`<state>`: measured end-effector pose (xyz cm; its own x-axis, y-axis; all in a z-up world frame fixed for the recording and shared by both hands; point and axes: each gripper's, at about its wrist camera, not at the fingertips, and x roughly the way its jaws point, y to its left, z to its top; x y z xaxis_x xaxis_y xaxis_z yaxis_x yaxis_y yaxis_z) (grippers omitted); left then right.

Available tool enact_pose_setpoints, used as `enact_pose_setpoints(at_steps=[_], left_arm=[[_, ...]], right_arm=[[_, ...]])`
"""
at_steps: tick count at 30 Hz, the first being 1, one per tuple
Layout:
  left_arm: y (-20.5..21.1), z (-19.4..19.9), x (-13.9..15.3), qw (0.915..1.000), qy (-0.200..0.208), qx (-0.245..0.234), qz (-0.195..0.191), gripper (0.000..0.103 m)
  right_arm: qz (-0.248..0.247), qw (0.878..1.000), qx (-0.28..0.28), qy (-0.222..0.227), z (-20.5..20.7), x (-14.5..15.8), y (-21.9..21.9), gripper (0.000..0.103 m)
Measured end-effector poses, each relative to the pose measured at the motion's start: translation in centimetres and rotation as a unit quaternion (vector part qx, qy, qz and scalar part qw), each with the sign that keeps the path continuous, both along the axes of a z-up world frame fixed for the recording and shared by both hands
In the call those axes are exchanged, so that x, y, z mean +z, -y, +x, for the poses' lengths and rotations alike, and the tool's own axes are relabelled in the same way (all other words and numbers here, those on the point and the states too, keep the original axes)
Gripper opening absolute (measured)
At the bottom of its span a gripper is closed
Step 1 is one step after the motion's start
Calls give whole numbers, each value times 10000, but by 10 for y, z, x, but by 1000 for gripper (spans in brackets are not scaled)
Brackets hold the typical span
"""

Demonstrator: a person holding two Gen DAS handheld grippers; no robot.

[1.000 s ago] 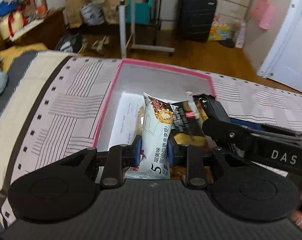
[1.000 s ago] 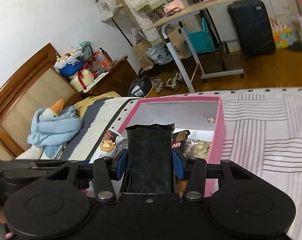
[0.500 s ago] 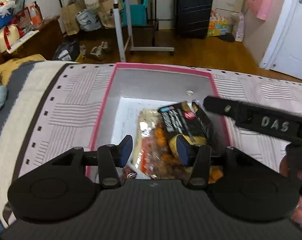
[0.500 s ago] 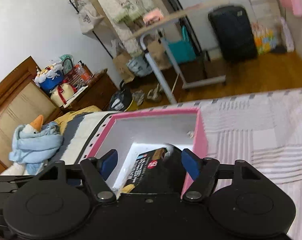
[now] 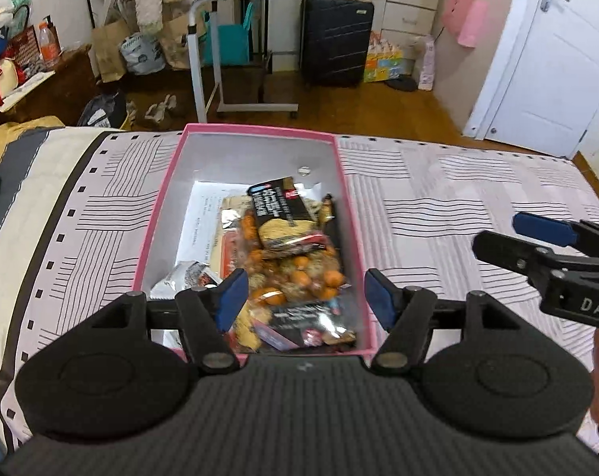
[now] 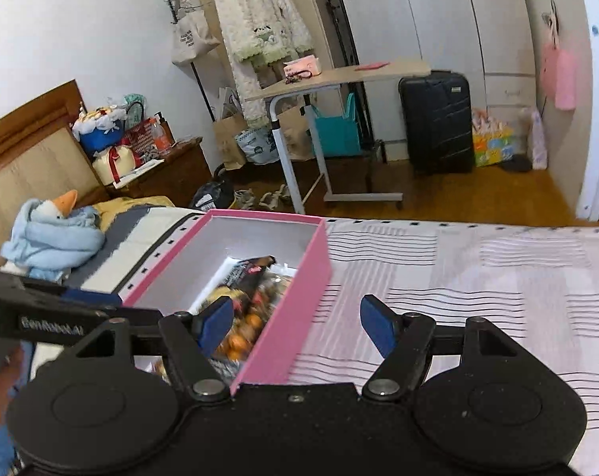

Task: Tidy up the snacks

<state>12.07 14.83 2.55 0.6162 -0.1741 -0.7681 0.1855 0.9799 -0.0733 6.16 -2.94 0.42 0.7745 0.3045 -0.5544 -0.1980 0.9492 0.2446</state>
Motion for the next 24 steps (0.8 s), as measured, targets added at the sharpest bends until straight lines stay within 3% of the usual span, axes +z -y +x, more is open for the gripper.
enact_pose_setpoints(at_steps=[3, 5, 8, 13, 24], left_arm=[[9, -19, 18, 9997, 221, -85, -81, 66], [15, -33, 28, 9988, 438, -124, -206, 81], [29, -55, 39, 9973, 601, -268, -325, 86], [60, -84, 41, 9970, 571, -453, -278, 88], [92, -122, 33, 9980, 506, -345, -156, 93]], right_arm=[[-281, 9994, -81, 206, -23, 19, 15, 76], [-381, 9987, -137, 296, -39, 29, 24, 76], [-505, 9973, -348, 416, -65, 40, 39, 76], [-556, 9950, -621, 558, -102, 47, 61, 77], [-744, 9916, -926, 506, -133, 50, 80, 81]])
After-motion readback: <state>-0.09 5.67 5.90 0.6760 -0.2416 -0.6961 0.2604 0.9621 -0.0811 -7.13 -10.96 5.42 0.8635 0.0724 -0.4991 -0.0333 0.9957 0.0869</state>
